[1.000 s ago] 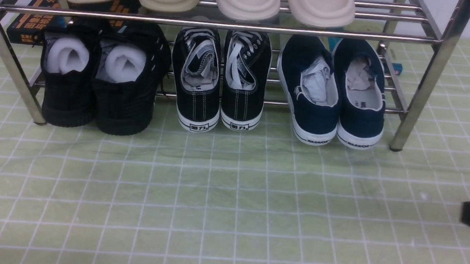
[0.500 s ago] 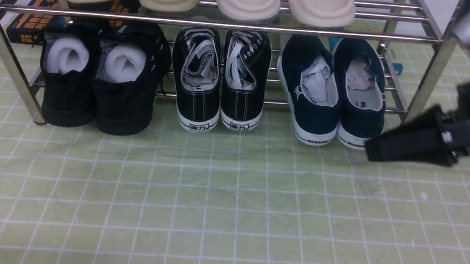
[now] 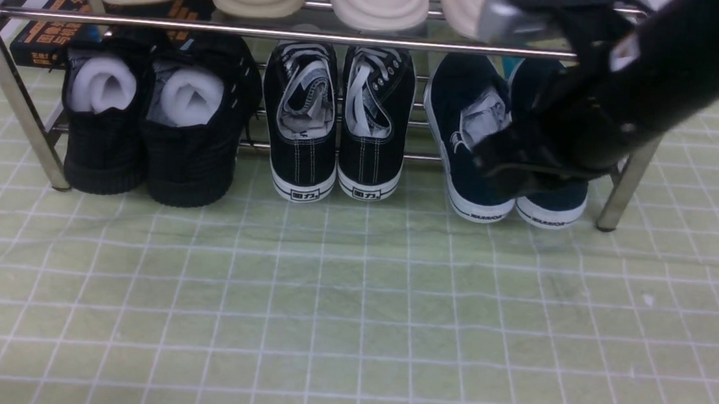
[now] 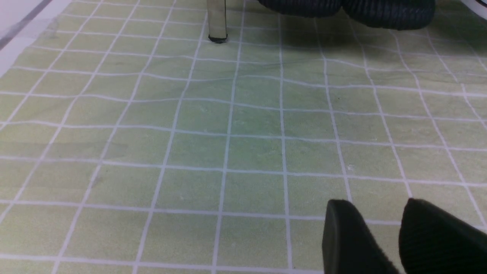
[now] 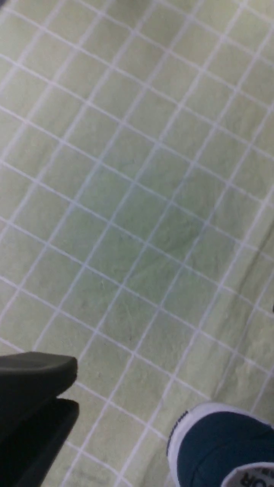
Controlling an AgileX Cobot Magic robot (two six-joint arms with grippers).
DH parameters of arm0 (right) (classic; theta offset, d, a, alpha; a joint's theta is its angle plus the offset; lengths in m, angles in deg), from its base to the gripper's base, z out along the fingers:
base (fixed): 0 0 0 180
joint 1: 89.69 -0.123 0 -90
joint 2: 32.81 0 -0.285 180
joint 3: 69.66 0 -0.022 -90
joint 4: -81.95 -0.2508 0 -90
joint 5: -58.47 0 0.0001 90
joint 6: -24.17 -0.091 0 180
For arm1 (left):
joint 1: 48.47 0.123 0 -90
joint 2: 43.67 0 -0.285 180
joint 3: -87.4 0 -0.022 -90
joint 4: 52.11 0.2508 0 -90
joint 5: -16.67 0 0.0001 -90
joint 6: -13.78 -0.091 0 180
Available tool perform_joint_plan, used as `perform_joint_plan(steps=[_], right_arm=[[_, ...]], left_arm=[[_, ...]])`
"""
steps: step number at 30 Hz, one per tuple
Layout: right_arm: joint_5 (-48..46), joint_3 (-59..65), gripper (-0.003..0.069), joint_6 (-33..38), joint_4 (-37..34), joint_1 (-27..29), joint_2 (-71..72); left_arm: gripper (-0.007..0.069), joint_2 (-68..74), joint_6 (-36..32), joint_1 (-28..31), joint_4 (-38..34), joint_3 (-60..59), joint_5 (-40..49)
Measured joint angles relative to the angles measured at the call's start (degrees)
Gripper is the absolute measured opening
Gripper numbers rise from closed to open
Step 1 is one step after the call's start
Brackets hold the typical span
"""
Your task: Take the shoes off the shelf with your hand from the green coffee tablecloth.
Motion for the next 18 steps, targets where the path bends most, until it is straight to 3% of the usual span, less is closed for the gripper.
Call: perform_joint_plan(steps=[12,18], right_arm=[[1.0,-13.2,0.0442,-10.9,12.0,-1.5,-15.9],[3.7,-14.5,0.0477,-13.4,15.2,-1.7,-18.2]], left_arm=[[0.0241,0.0,0.0,0.0,0.0,0.0,0.0],[0.0241,0.0,0.0,0.0,0.0,0.0,0.0]])
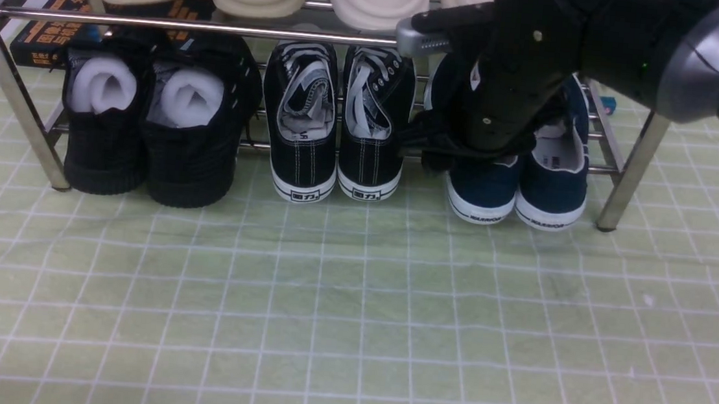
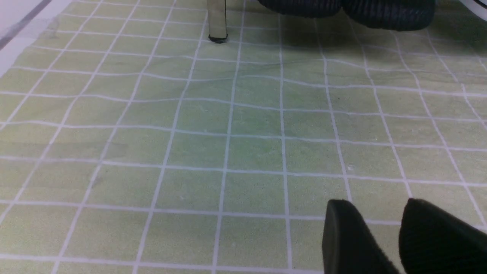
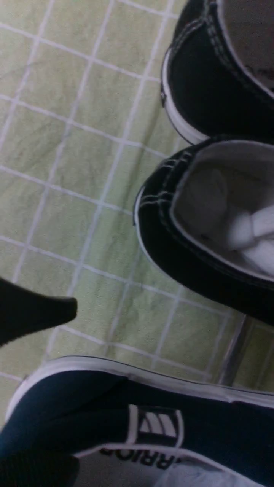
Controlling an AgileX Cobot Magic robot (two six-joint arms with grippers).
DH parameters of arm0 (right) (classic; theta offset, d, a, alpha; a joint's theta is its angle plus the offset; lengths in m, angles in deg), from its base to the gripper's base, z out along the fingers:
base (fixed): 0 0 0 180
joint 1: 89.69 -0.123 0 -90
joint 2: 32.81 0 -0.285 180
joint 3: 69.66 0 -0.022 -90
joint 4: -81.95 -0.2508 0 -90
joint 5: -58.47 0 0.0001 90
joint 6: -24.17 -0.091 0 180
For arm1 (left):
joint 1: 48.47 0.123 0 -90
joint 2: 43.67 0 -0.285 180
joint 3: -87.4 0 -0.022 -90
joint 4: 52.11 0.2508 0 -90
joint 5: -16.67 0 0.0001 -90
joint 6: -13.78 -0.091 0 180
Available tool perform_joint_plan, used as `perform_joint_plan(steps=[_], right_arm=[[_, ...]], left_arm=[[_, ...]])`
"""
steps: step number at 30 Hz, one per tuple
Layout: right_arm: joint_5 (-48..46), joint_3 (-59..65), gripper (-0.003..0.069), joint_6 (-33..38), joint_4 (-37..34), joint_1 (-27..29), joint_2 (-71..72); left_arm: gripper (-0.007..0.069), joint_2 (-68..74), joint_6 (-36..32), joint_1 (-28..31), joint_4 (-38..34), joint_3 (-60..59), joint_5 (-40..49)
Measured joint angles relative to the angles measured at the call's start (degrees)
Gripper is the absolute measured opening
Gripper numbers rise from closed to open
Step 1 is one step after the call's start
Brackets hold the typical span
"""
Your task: Take the shoes off the shelf with your hand from the green coffee tablecloth.
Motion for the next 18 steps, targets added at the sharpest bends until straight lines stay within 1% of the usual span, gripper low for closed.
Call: perform_joint_plan(steps=[4,9,18], right_arm=[[3.5,0.0,0.0477,-0.2,4.5,0.1,-1.2],[6.7,0.0,0.0477,-0.2,8.1,0.1,-2.2],[8.7,0.0,0.0478,-0.2,9.6,0.1,-5.8]], left_arm=[[0.0241,0.0,0.0,0.0,0.0,0.0,0.0],[0.0241,0.0,0.0,0.0,0.0,0.0,0.0],[0.0241,0.0,0.0,0.0,0.0,0.0,0.0]])
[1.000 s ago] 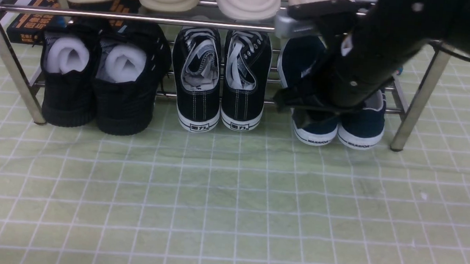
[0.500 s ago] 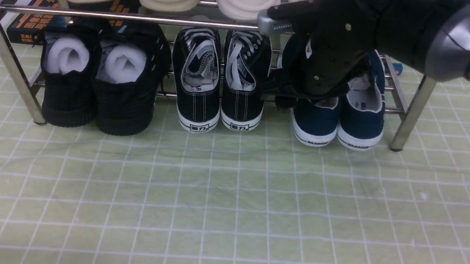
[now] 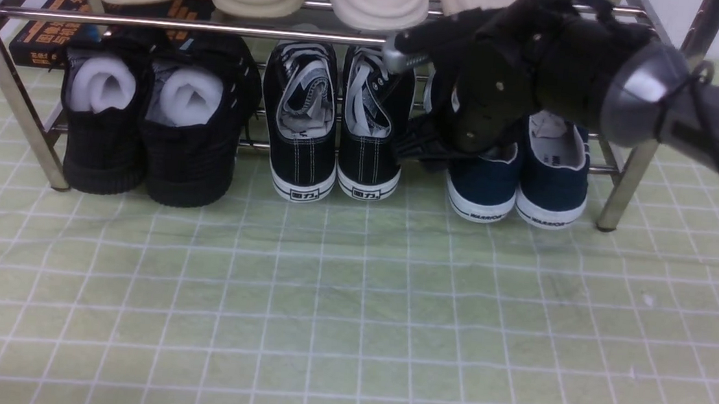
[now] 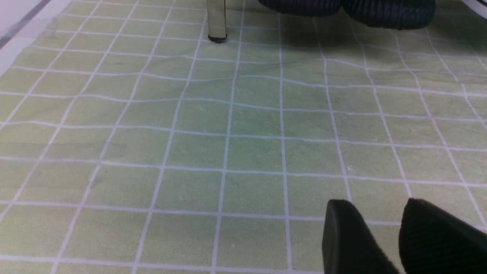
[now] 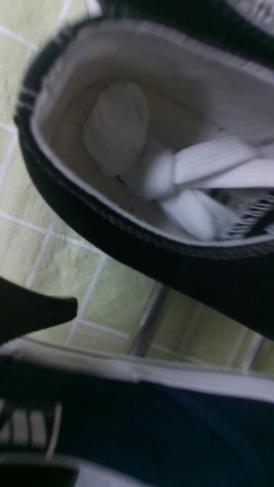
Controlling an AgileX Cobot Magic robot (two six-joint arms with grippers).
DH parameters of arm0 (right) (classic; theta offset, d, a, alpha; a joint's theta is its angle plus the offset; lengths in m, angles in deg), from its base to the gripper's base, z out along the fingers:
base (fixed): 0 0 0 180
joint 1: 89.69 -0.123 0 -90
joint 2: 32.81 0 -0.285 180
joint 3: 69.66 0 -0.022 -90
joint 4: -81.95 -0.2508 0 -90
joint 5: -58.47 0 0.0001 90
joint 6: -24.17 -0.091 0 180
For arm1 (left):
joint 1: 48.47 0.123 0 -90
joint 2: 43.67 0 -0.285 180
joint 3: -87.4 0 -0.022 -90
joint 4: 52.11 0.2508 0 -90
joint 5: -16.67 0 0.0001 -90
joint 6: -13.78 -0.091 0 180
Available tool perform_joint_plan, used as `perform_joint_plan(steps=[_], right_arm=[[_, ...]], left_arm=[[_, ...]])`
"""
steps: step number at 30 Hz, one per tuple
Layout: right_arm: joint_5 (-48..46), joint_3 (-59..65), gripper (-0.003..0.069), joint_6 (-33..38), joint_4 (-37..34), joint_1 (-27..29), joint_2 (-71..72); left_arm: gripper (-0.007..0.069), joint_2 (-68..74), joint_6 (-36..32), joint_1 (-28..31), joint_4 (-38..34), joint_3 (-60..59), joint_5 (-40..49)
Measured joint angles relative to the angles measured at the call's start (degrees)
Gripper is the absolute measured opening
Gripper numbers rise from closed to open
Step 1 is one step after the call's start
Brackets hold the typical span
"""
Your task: Take the shoes off the shelf with your hand from the green coffee tablecloth.
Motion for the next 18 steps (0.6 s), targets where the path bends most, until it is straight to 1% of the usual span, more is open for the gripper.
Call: perform_joint_plan(steps=[4,6,7,10,13,14,18], right_arm=[[0.1,0.0,0.0456,-0.2,1.0,0.0,-1.1],[0.2,0.0,0.0391,-0.3,1.0,0.0,-1.2],[0.2,0.0,0.0384,-0.3,1.0,0.0,-1.2],[0.0,0.0,0.0210,-0.4,1.7,0.0,-1.2],[-0.1,0.0,0.0064,-0.3,1.3,0.0,-1.2],[-0.2,0.0,0.0037,-0.3,1.0,-0.1,-1.2],[-0.5,0.0,0.0035,-0.3,1.0,-0.1,-1.2]], left_arm=[[0.0241,0.0,0.0,0.0,0.0,0.0,0.0],[0.0241,0.0,0.0,0.0,0.0,0.0,0.0],[0.0241,0.0,0.0,0.0,0.0,0.0,0.0],[0.0241,0.0,0.0,0.0,0.0,0.0,0.0],[0.0241,0.0,0.0,0.0,0.0,0.0,0.0],[0.0241,0.0,0.0,0.0,0.0,0.0,0.0],[0.0241,0.0,0.0,0.0,0.0,0.0,0.0]])
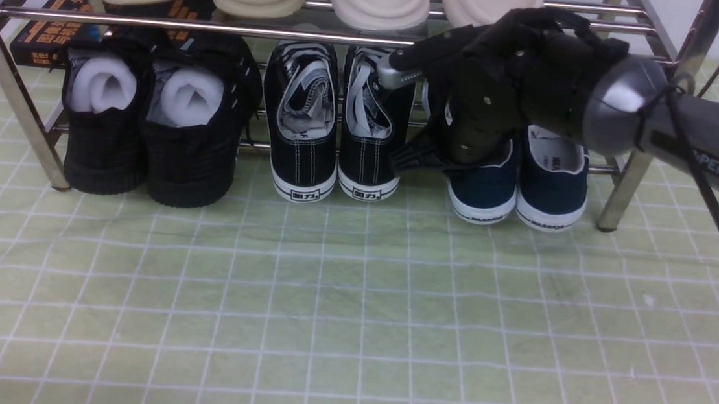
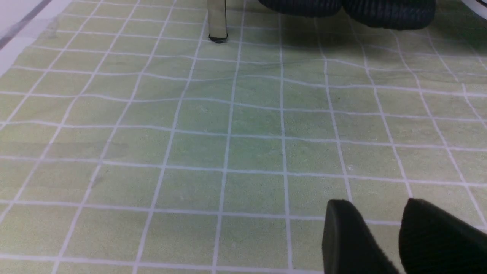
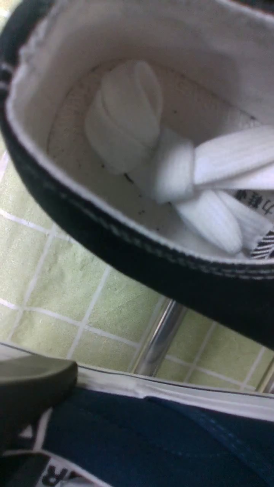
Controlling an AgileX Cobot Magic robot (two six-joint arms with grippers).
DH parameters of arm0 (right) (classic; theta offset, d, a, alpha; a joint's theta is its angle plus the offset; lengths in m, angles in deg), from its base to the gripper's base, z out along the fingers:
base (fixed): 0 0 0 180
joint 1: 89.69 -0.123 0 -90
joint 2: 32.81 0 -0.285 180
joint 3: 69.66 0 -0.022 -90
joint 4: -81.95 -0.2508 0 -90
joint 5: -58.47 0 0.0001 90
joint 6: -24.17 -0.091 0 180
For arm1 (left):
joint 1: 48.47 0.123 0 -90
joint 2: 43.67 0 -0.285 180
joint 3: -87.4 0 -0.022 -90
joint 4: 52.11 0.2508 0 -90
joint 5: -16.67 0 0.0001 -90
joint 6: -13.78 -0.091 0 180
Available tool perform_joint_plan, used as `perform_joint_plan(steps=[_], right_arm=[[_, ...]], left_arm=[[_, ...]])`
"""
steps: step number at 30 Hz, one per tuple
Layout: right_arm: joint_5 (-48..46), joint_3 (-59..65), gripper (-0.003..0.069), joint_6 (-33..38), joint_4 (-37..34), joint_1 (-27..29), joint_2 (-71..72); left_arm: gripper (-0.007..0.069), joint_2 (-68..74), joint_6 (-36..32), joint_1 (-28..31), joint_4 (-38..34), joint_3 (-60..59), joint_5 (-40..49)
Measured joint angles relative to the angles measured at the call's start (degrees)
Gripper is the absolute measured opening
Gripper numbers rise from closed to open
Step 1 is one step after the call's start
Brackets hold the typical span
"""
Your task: Take the shoes off the shelf with your hand from the green coffee tablecloth.
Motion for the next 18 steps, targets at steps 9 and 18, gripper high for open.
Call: perform_joint_plan(steps=[9,18], right_arm=[[-5.5,0.1,0.0035,2.6,-4.5,0.0,4.1],[-13.2,0.1,0.0035,7.7,-14.0,0.0,11.3]], left_arm=[[0.0241,0.0,0.0,0.0,0.0,0.0,0.0],[0.0241,0.0,0.0,0.0,0.0,0.0,0.0]])
